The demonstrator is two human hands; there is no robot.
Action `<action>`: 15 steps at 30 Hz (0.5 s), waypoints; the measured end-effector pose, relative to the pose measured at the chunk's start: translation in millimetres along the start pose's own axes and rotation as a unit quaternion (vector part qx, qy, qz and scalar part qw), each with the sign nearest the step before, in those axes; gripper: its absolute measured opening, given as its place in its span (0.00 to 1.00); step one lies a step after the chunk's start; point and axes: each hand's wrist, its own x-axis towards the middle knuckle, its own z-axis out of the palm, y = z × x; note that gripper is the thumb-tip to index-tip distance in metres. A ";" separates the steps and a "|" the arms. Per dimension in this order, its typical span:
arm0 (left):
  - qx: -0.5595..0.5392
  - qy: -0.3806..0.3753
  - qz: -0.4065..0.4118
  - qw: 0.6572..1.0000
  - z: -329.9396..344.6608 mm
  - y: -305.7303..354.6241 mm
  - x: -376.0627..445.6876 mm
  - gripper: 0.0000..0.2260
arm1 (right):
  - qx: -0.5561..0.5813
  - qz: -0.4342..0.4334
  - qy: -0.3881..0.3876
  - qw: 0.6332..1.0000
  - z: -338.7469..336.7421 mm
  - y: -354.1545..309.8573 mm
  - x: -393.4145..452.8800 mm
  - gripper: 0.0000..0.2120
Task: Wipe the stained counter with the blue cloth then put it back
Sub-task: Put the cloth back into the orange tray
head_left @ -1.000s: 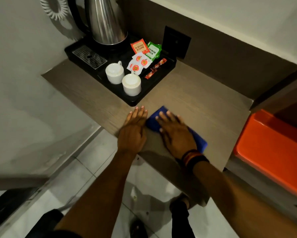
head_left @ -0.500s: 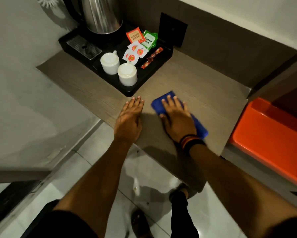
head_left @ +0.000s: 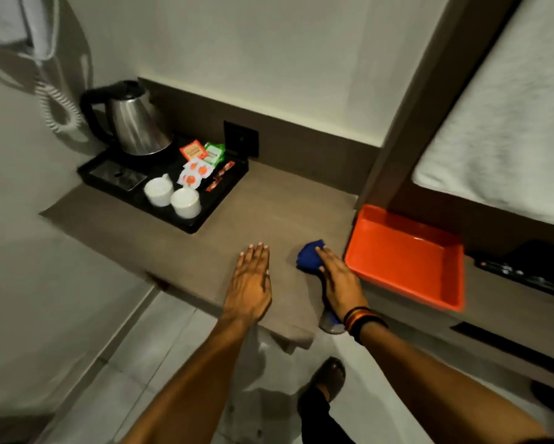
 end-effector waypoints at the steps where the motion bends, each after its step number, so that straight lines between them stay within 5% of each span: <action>1: -0.003 0.002 0.013 1.000 6.5 11.0 9.3 0.27 | 0.002 0.019 0.026 0.999 -16.8 14.0 8.6 0.24; 8: -0.035 0.005 0.102 0.994 63.0 75.5 77.2 0.25 | -0.050 0.100 0.079 0.991 -88.4 133.5 73.0 0.24; 15: -0.016 -0.017 0.079 0.997 99.3 104.6 141.3 0.26 | -0.111 0.133 -0.064 0.983 -52.7 194.5 118.7 0.27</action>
